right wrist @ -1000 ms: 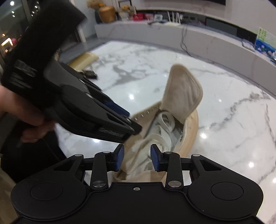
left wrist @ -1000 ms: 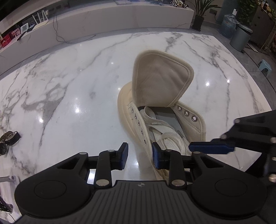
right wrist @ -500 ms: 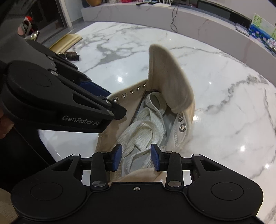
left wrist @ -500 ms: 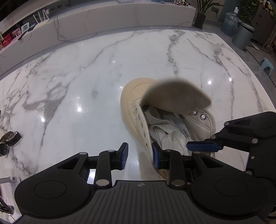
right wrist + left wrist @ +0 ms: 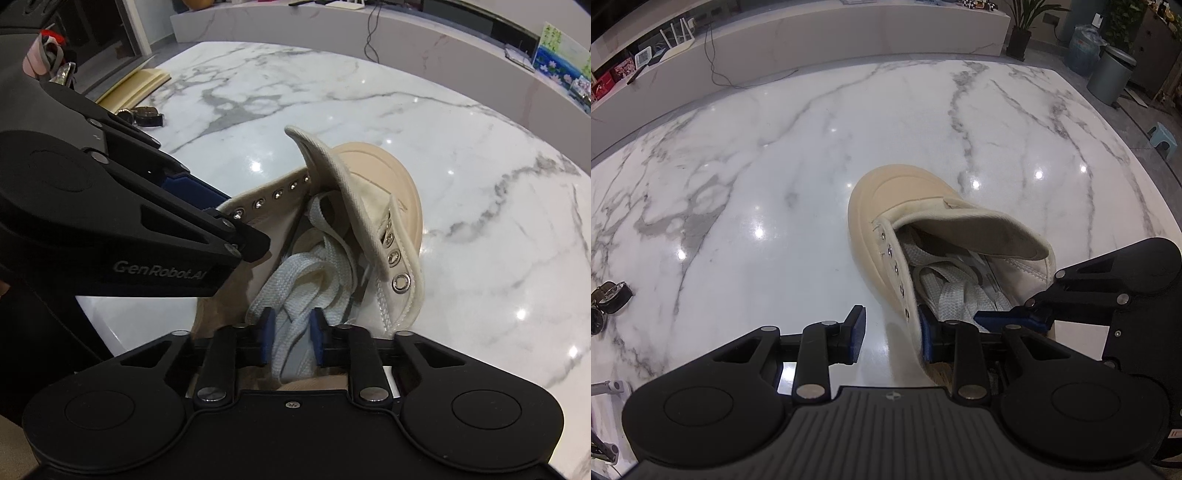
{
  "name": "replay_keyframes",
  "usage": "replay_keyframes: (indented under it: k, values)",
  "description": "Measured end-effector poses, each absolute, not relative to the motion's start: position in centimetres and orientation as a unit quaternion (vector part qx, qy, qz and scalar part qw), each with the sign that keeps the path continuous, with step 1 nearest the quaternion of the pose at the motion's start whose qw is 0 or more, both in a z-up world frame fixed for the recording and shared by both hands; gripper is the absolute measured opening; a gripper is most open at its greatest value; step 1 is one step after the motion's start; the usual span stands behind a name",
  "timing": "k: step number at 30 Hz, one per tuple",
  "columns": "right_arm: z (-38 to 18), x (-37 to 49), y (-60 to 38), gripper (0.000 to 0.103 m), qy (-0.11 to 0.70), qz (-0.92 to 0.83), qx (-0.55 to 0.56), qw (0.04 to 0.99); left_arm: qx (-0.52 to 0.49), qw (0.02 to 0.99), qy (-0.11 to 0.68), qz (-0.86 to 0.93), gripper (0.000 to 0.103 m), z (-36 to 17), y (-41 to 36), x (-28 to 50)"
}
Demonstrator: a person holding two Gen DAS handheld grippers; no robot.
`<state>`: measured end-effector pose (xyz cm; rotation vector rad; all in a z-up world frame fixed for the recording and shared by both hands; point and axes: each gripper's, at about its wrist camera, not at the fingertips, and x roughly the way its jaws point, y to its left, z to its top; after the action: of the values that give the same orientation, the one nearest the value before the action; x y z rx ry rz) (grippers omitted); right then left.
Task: Lace up shoes with both hands
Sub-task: 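Grasp the white lace inside the shoe with the right gripper and pull it out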
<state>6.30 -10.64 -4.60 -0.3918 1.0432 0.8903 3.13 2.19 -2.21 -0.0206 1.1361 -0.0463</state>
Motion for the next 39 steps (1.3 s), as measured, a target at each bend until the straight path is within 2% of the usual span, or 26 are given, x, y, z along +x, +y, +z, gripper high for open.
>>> replay_keyframes:
  k: [1,4,24,39]
  values:
    - [-4.6,6.3,-10.7,0.005,0.478,0.408,-0.18,0.757,-0.009,0.843,0.537,-0.022,0.029,-2.2,2.1,3.1]
    - [-4.5,6.1,-10.7,0.002,0.477,0.41,-0.178,0.757,-0.006,0.844,0.536,-0.021,0.03,-2.1,2.0,3.0]
    - [2.1,5.0,-17.4,0.002,0.406,0.34,-0.159,0.833,0.018,0.853,0.521,-0.023,0.03,-0.2,-0.1,1.6]
    - [2.0,7.4,-23.6,0.002,0.404,0.186,-0.178,0.878,0.027,0.858,0.512,-0.027,0.03,0.6,-1.1,0.9]
